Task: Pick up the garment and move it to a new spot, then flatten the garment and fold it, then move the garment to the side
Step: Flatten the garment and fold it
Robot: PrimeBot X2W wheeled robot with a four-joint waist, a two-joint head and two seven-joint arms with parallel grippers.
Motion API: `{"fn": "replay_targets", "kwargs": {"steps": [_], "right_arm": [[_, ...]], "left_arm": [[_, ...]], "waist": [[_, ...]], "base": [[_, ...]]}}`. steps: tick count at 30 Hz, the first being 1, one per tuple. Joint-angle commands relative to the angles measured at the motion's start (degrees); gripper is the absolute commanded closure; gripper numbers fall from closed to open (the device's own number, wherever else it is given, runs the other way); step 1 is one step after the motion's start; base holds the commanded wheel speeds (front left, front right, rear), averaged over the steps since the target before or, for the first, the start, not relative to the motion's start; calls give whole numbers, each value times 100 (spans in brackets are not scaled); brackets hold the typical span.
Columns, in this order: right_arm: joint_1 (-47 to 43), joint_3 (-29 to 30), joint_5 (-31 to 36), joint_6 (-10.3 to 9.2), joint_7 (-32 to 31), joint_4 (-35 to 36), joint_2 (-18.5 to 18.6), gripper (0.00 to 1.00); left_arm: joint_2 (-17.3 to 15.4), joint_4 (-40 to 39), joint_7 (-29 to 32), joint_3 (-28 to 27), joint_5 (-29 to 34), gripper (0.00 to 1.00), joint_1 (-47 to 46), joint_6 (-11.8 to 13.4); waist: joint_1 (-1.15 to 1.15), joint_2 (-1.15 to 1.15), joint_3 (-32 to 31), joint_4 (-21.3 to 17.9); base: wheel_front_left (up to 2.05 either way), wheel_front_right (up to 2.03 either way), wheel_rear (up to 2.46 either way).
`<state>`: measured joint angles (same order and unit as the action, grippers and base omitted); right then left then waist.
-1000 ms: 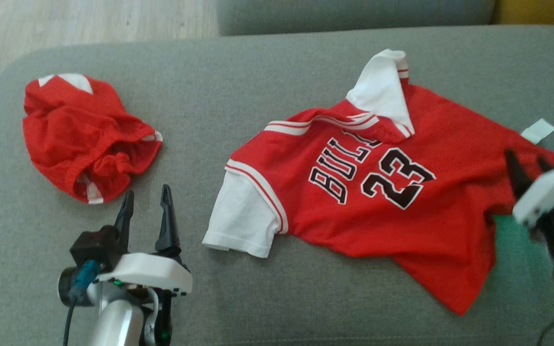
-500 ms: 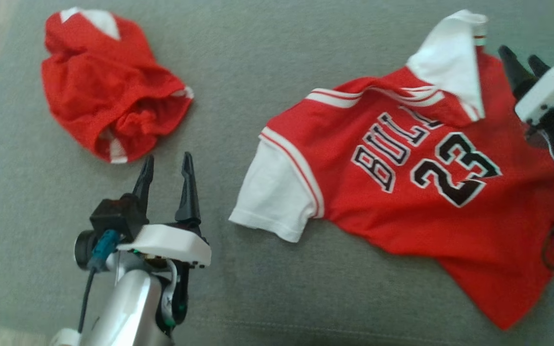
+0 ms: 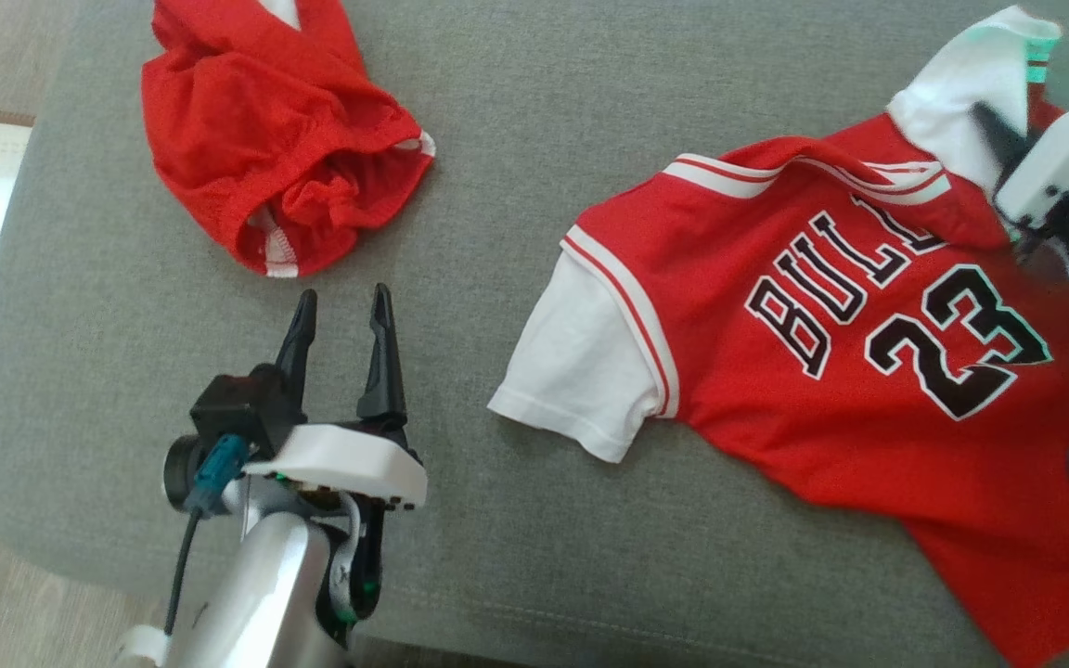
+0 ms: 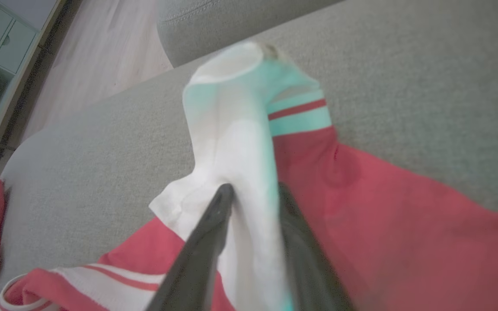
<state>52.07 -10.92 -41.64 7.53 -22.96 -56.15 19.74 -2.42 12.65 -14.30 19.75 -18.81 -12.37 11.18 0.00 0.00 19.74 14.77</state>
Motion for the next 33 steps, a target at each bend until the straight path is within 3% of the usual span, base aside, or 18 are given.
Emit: {"fn": "replay_targets", "kwargs": {"steps": [1,5,13,21,22,23,24,29,33], "right_arm": [[205,-156,-128,-4,225,270,136,100],[338,-412,-330,-4,299,548,338,100],[1223,-1017,-450,-4,661,740,974,100],[2035,-1467,-623,-4,1084,429,882,100],[2071,-1562,-634,-4,1124,401,822,86],[2096,-1618,-670,-4,1243,386,759,10],[2084,-1650,-757,-4,1306,338,670,0],[1832,-2229,-952,-4,1127,106,364,0],[1580,-2523,-1158,-4,1611,507,302,0]], "left_arm": [[-46,-220,-70,-103,-34,0,-191,35],[-46,-250,-70,53,-132,0,-233,55],[-46,-418,-70,522,-465,0,-301,275],[-46,-507,-70,692,-578,0,-295,374],[-46,-509,-70,693,-580,0,-292,384],[-46,-507,-70,686,-581,0,-289,400],[-46,-502,-70,672,-580,0,-284,416],[-46,-437,-70,510,-485,0,-324,388],[-46,-352,-70,283,-323,0,-340,334]], "waist": [[0,0,38,63],[0,0,151,248],[0,0,531,983],[0,0,661,1391],[0,0,659,1391],[0,0,648,1375],[0,0,626,1343],[0,0,393,877],[0,0,128,377]], "base": [[0,0,0],[0,0,0],[0,0,0],[0,0,0],[0,0,0],[0,0,0],[0,0,0],[0,0,0],[0,0,0]]}}
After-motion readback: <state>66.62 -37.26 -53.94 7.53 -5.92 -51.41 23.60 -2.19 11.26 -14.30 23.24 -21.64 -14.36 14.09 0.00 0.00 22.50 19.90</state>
